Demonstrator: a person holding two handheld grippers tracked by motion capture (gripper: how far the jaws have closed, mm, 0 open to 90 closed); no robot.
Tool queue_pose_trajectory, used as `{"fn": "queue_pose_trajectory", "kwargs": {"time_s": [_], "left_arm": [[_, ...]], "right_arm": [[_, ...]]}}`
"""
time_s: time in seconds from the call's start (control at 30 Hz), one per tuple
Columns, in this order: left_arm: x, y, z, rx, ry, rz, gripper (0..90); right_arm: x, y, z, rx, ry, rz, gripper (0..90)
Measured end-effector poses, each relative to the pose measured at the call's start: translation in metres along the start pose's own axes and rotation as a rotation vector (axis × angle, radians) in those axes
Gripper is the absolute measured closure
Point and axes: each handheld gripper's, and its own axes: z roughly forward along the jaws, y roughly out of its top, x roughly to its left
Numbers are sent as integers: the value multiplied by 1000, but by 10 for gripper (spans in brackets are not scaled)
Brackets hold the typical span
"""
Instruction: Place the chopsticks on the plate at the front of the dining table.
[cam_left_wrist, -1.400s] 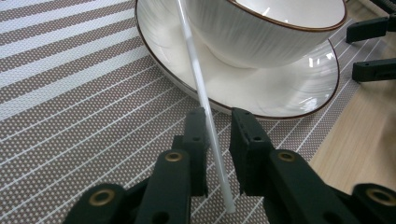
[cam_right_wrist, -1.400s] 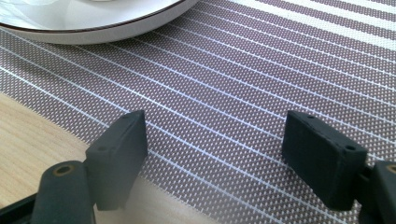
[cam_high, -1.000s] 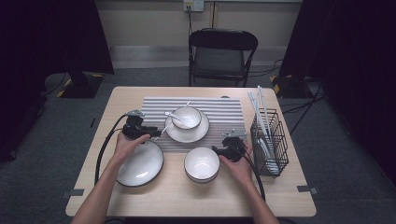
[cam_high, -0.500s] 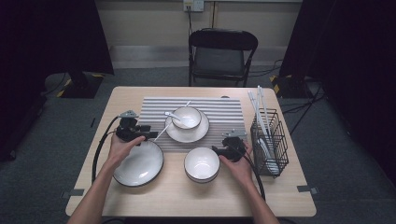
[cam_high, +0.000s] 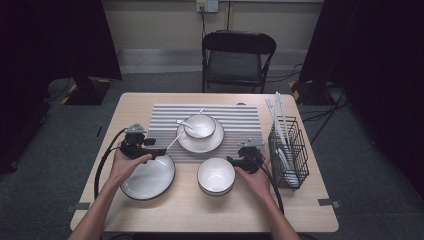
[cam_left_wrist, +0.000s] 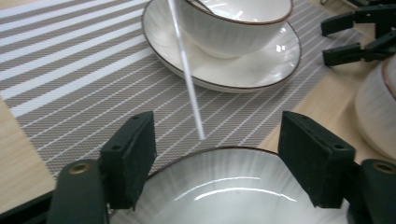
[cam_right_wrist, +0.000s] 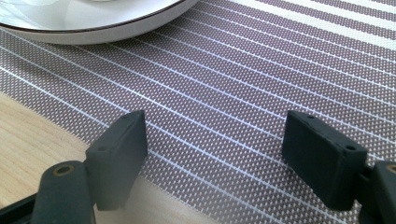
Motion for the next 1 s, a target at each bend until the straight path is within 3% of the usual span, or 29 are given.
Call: {"fn": "queue_pose_trajectory", "kwargs": {"time_s": [0.13,0.2,0.27,0.43,0.53,0.63,0.7,0.8,1.0], "left_arm": [[-8,-4,-2,-22,-19,15,256],[-7,-9,-1,-23,-30,3,246],[-7,-12,0,-15,-16,13,236],[-4,-23,-2,-40,-23,-13,233],[-5,-24,0,-13,-4,12,243],[-2,-24,-2,-37,-40,-10,237],[0,-26,-2,-31,-15,-8,215],[1,-28,-2,-29,-10,-18,208],[1,-29,-4,-33,-5,-15,200]], "right_arm": [[0,0,0,-1,-2,2,216],[0,0,0,0,-2,2,216],[0,0,0,0,-2,3,216],[1,0,0,0,-5,2,214],[1,0,0,0,-4,1,214],[2,2,0,3,-7,-1,240],[4,5,0,16,0,-5,287],[6,9,-1,16,-4,-18,285],[5,13,-3,4,-14,5,335]]}}
